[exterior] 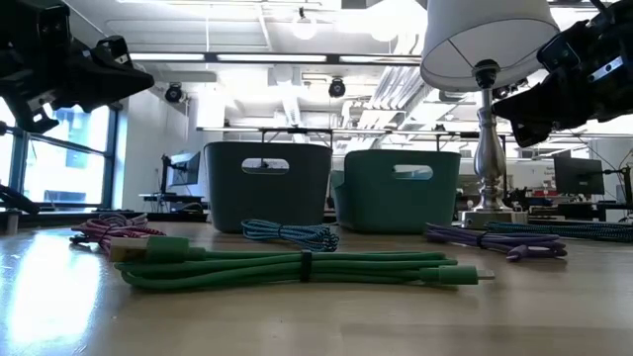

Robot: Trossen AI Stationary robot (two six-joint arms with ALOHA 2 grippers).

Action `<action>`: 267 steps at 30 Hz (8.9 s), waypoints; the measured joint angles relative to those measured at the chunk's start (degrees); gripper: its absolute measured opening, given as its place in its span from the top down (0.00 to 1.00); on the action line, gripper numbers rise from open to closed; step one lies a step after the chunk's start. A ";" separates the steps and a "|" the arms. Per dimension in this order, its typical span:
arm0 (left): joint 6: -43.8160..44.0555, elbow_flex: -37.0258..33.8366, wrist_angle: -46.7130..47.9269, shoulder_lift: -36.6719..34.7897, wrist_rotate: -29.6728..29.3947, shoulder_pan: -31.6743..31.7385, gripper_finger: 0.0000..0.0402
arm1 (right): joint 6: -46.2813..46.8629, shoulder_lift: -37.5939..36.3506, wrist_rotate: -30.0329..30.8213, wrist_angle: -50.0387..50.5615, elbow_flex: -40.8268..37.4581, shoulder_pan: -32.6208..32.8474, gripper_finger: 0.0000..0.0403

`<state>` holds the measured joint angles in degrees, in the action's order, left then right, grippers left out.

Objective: Pick & Place USB Port
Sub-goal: Put the bottom violet charger cable into the green bin, then put the black and white charger cable into the blue bin

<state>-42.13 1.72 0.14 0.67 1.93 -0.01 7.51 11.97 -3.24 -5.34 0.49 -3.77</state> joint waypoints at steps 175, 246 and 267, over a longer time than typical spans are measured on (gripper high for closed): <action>13.94 0.22 0.02 -0.02 6.08 0.00 0.71 | 27.47 92.97 22.80 52.28 73.51 22.44 0.98; 13.76 0.31 1.63 -0.01 -7.26 0.00 0.71 | 13.92 90.96 37.38 83.12 95.77 -2.48 0.67; 12.40 0.22 1.09 0.00 -6.86 0.00 0.71 | 36.34 84.56 6.35 92.39 91.44 17.80 0.70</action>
<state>-29.73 1.93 1.23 0.67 -4.93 -0.01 43.85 96.53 3.11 87.04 91.93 14.03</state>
